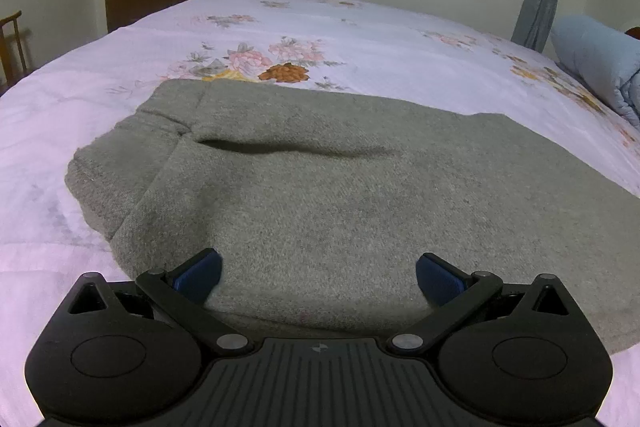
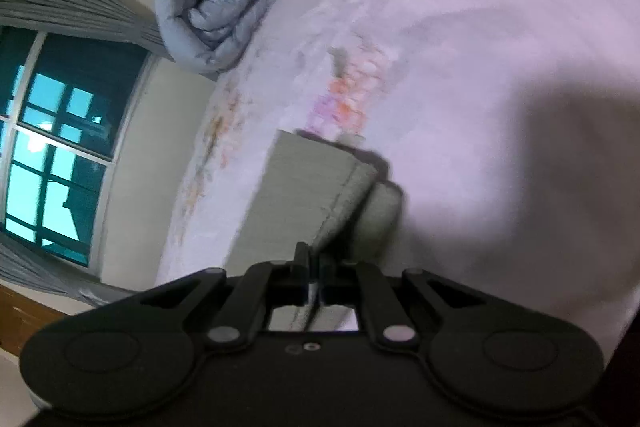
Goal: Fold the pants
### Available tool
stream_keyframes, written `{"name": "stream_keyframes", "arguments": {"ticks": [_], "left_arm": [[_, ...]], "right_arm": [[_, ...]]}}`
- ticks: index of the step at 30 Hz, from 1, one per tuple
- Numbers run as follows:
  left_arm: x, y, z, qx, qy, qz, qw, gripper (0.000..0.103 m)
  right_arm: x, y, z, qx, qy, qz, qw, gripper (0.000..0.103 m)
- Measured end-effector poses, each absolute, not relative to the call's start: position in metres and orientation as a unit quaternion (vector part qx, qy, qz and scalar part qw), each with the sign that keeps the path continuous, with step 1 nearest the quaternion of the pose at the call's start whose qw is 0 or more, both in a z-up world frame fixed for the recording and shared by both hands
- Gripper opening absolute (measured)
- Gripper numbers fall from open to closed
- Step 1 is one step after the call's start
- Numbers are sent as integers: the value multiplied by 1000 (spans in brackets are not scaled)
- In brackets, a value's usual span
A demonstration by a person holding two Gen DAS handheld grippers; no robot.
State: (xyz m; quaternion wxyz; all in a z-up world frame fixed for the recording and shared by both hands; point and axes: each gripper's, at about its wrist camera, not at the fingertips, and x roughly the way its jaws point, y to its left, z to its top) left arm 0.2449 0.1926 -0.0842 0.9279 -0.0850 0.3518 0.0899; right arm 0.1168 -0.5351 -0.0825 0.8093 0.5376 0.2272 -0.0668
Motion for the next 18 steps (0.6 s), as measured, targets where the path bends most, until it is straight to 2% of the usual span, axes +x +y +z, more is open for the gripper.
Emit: {"name": "stream_keyframes", "arguments": {"ticks": [5,9,11,12,14,16,18], "left_arm": [[244,191,-84,-85,351,91,928,103],[245,191,-83,-84,355,90,927,103],[246,192,-82,-83,358,88,926,103],[246,193,-82,-83,360,86,925,103],[246,193,-82,-83,359,84,926,103],[245,193,-84,-84,356,85,927,103],[245,192,-84,-83,354,90,927,103]], "right_arm": [[122,-530,-57,520,203,-40,829,0],[129,-541,-92,520,259,-78,810,0],[125,-549,-107,552,253,-69,791,0],[120,-551,-103,552,242,-72,795,3],[104,-553,-92,544,209,-86,808,15],[95,-555,-89,548,201,-92,807,21],[95,-559,-95,559,206,-90,798,22]]}}
